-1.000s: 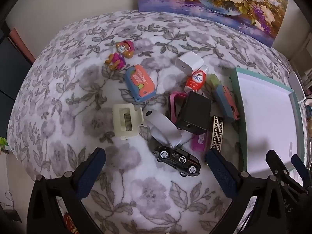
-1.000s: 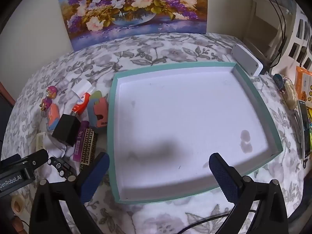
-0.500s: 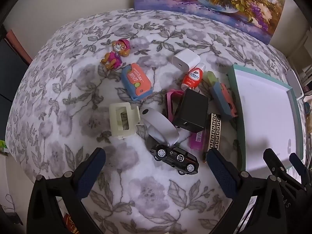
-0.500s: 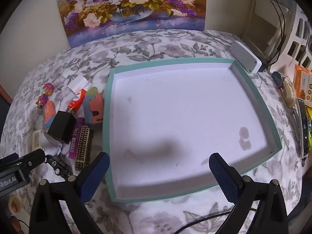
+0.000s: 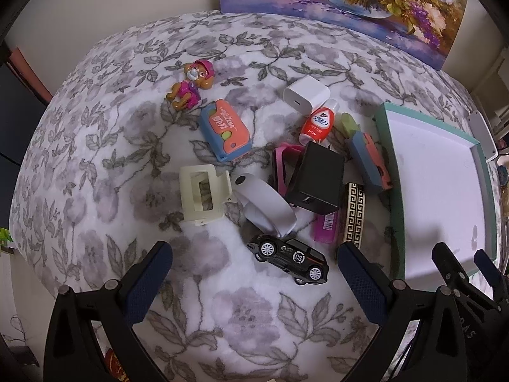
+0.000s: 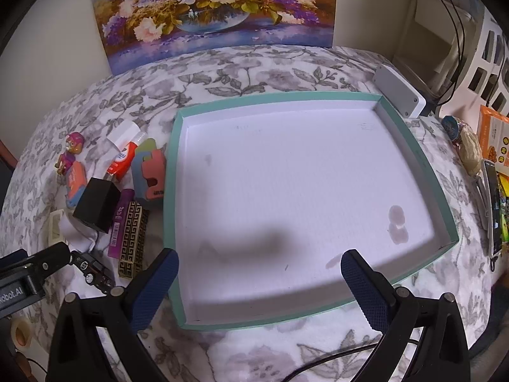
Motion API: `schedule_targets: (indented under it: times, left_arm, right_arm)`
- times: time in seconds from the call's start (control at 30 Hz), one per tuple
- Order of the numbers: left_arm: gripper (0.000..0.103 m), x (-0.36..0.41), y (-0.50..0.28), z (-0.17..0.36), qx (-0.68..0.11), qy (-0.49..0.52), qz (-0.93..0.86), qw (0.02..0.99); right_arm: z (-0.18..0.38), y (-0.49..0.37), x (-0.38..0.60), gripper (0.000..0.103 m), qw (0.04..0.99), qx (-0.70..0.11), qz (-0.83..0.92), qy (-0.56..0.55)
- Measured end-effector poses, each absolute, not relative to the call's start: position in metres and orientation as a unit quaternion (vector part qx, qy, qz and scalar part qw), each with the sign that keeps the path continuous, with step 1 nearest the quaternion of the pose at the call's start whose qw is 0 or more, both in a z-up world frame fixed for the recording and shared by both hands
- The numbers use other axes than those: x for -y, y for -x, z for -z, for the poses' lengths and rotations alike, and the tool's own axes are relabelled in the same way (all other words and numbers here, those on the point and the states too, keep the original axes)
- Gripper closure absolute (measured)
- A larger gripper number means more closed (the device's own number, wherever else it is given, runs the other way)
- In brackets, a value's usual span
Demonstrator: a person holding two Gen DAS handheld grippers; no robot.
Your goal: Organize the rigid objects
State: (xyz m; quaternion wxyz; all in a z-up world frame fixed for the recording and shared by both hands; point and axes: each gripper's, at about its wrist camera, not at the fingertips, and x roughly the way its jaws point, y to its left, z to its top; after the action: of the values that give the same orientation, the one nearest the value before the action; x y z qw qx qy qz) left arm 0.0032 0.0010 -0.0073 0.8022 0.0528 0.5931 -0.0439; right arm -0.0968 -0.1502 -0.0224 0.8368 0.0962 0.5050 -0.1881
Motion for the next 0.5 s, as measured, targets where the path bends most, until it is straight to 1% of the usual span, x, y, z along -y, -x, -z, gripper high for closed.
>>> schedule_targets:
  times: [0.5]
  left_arm:
    - [0.0,-0.0024,-0.0039,0.0112,-0.6,-0.053,0.042,0.797]
  right_arm:
    - [0.0245,0.0968,0.1505,0.0,0.835,-0.508,0.188,-0.096]
